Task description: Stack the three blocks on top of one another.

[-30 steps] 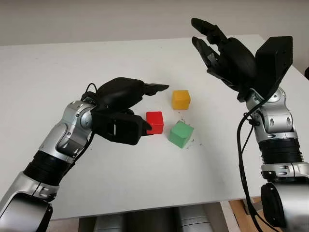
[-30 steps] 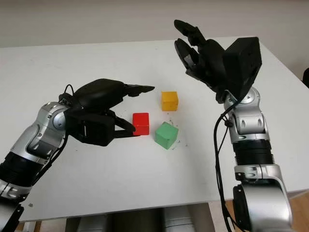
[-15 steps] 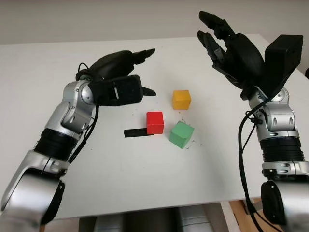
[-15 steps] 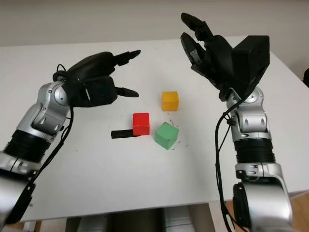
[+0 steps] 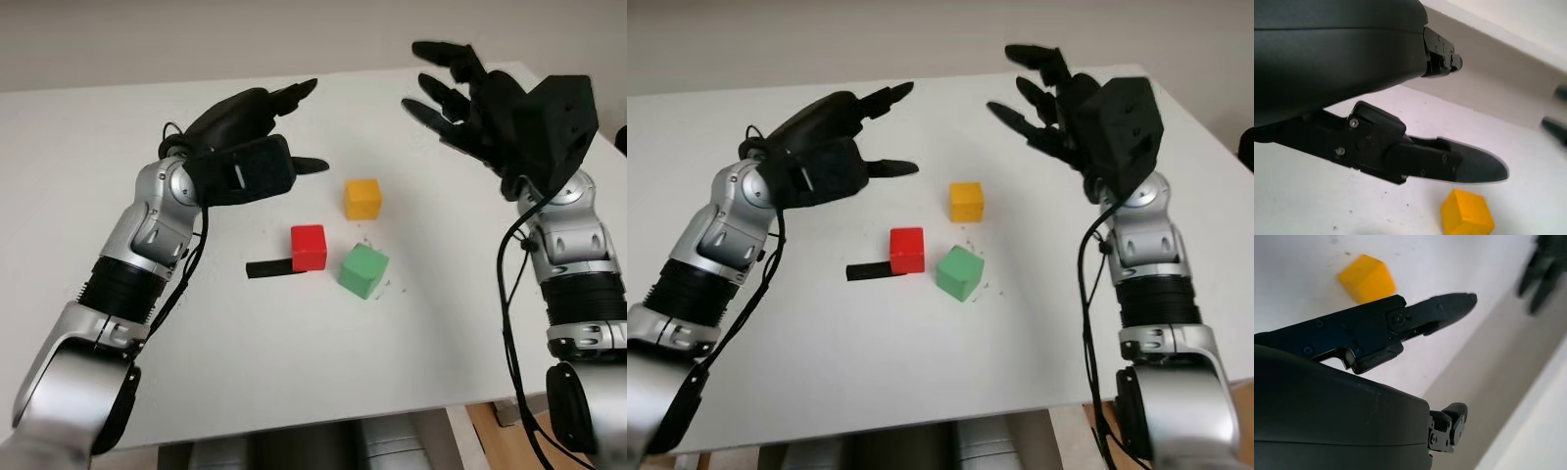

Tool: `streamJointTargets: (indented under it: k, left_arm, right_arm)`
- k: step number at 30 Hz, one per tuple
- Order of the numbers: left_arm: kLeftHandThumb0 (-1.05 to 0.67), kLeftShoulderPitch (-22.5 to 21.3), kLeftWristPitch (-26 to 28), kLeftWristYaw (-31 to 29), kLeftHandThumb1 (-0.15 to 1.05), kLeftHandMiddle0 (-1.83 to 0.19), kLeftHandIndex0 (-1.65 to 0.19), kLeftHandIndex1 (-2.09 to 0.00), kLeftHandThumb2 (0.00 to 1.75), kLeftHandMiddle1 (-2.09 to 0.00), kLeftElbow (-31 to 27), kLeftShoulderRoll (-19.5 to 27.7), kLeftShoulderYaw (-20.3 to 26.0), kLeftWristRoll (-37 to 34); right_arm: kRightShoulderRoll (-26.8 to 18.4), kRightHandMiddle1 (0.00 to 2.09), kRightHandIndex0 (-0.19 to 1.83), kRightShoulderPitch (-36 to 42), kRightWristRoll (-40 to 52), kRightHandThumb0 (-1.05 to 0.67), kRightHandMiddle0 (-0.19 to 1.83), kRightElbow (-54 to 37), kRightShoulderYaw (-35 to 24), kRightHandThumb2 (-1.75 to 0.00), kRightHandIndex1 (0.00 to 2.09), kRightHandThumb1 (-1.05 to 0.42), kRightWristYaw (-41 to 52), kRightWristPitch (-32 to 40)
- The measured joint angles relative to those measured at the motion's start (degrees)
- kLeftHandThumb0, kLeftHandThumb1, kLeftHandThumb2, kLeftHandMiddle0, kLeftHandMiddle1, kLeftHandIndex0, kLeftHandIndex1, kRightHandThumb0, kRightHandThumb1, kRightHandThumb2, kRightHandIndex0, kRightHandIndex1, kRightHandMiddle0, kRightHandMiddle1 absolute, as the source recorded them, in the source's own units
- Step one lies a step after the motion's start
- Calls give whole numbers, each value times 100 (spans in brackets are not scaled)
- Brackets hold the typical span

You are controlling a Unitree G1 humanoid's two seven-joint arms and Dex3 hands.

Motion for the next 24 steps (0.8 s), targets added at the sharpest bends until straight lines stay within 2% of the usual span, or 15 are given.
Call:
streamJointTargets:
  k: [3, 6, 8, 14, 20, 24]
  left_arm:
    - [-75, 511, 219, 155, 105, 5, 4, -2, 49, -3, -763, -13, 562, -470]
    - [-75, 738, 561, 347, 105, 7, 4, -3, 49, -4, -1325, -72, 1087, -869]
    - [-74, 858, 737, 417, 105, 7, 5, -3, 52, -4, -1632, -63, 1263, -973]
    - [-74, 1565, 1016, 757, 105, 4, 4, -5, 55, -6, -2304, -77, 1576, -1024]
    - [-74, 2214, 1056, 1175, 105, -1, -2, -7, 54, -7, -2606, -392, 1634, -1072]
    - [-72, 2446, 992, 1408, 105, -5, -5, -9, 52, -8, -2752, -572, 1649, -1121]
  right_arm:
    - [-92, 28, 12, -100, -399, -64, 2, 324, 343, -4, 5, -90, 135, -130]
    - [-154, 25, 13, -215, -750, -64, 2, 608, 633, -4, 5, -88, 213, -336]
    - [-167, 24, 15, -325, -956, -65, 5, 782, 806, -4, 6, -86, 213, -496]
    - [-200, 15, 12, -465, -1416, -62, 11, 1146, 1140, -5, 5, -84, 166, -806]
    - [-204, 11, 13, -533, -1584, -59, 14, 1622, 1287, -5, 5, -83, 100, -1201]
    - [-203, 11, 17, -662, -1695, -58, 17, 1927, 1411, -5, 7, -82, 36, -1500]
